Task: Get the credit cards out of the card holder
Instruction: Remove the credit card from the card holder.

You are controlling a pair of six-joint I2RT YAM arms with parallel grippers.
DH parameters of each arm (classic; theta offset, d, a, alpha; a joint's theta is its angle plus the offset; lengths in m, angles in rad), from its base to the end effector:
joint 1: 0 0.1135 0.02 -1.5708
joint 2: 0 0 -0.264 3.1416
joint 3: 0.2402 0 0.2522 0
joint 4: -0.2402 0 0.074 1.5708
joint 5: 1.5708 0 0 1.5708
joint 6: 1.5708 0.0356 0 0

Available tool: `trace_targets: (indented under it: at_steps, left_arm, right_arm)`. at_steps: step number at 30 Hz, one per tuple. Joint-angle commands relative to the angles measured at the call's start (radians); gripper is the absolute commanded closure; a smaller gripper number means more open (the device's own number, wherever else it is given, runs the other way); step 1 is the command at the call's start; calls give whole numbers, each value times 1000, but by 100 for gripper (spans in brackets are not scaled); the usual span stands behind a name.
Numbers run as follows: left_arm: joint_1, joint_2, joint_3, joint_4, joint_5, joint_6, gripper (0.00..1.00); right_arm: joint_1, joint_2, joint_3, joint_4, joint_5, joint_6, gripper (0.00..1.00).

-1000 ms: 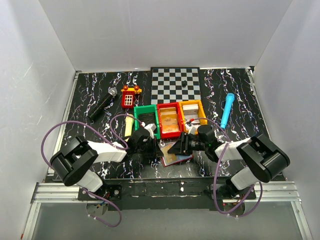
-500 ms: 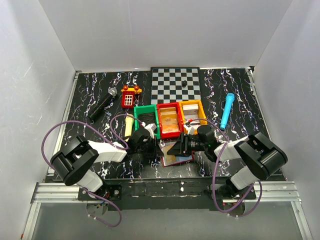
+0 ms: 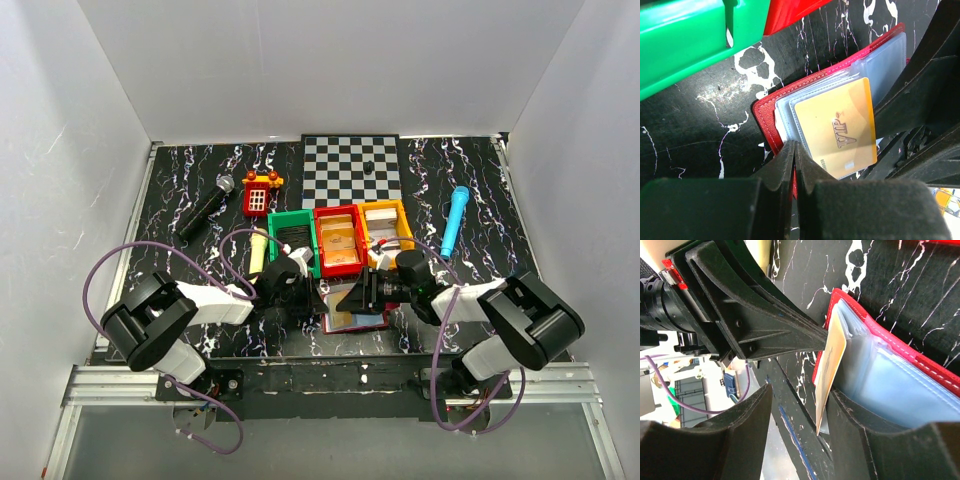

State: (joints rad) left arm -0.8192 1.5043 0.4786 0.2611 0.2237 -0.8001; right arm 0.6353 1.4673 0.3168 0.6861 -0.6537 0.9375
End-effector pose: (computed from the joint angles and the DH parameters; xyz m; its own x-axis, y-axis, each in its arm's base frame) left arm 0.1712 -0.1948 0.1233 -0.9188 -0.0414 -0.3926 0.2333 0.7452 -0.6247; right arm 0.1794 0.1592 0.1311 -0.9458 0.0977 -0.3096 -0.2472 0.4014 0.8819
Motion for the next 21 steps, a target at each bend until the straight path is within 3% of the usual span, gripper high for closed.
trace_targets:
  at_steps: [1, 21]
  left_arm:
    - [0, 8, -38, -66, -57, 29, 100]
    - [2, 34, -52, -80, -72, 25, 100]
  right_arm:
    - [-6, -33, 10, -10, -9, -19, 46]
    - [-28, -128, 5, -140, 11, -71, 50]
